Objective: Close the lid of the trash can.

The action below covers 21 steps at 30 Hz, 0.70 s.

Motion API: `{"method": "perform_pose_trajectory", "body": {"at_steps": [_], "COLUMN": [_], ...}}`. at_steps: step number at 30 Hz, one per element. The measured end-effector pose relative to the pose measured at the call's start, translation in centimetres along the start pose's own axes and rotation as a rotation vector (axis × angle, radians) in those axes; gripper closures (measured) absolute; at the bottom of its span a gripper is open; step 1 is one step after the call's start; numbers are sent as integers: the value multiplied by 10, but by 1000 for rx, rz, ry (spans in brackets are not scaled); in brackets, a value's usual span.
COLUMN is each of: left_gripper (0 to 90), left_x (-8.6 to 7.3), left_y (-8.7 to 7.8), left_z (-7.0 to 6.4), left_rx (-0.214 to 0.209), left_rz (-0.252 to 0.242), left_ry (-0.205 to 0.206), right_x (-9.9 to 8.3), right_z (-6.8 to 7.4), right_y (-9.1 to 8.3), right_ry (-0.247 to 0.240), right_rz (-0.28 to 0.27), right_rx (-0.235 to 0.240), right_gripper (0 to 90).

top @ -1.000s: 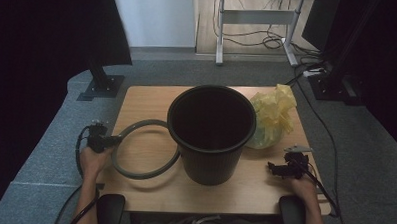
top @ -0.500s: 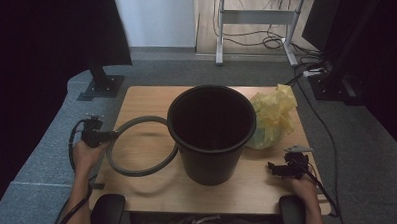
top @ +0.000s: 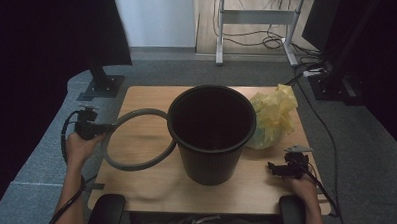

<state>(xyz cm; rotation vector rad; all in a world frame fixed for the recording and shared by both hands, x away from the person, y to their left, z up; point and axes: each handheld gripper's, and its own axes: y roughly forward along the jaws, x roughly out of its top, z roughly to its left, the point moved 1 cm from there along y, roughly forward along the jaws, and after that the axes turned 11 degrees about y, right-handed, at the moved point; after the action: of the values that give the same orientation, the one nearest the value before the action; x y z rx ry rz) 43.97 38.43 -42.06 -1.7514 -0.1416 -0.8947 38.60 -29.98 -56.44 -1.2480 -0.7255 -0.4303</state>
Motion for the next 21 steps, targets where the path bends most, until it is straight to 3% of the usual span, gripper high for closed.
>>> {"method": "perform_pose_trajectory", "body": {"at_steps": [21], "left_gripper": [788], "left_x": [37], "left_y": [-51], "left_z": [2], "left_rx": [13], "left_rz": [-20], "left_ry": [20], "right_x": [0], "right_z": [0], "right_y": [0], "right_ry": [2], "right_rz": [1], "right_rx": [1], "right_gripper": [0]}}
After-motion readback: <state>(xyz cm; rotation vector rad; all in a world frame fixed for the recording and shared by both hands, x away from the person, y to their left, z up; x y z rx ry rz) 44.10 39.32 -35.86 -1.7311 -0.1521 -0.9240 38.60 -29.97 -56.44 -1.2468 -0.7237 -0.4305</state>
